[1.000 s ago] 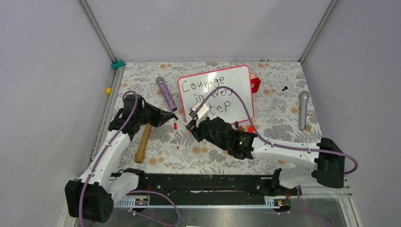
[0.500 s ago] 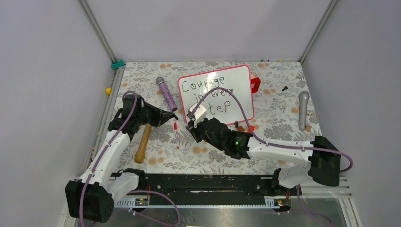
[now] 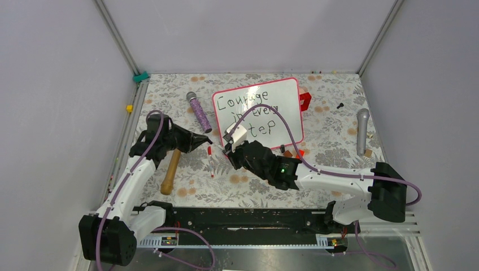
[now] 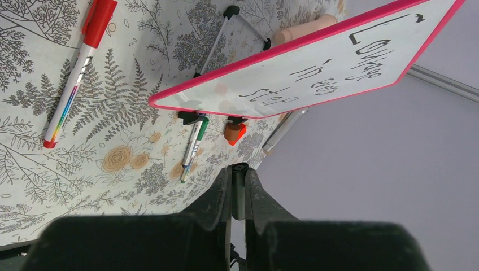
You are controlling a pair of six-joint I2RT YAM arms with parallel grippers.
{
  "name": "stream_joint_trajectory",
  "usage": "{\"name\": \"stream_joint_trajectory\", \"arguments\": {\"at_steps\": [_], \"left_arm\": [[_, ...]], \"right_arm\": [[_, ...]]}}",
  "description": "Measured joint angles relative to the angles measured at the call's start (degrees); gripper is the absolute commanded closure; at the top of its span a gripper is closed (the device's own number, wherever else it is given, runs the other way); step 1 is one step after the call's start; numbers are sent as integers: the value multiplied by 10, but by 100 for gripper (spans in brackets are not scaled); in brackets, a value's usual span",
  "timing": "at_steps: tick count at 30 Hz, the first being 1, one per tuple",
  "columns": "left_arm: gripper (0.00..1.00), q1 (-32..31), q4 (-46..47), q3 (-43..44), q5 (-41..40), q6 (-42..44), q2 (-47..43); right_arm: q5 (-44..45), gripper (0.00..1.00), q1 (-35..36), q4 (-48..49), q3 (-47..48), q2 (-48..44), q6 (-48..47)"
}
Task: Write a sentence on the whiteboard
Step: Close the whiteboard marker at the center of the board.
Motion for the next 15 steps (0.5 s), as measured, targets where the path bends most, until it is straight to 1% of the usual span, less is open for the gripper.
{"name": "stream_joint_trajectory", "arguments": {"at_steps": [15], "left_arm": [[100, 0, 3, -5, 1, 0, 1]], "right_arm": [[0, 100, 0, 0, 0, 0, 0]]}}
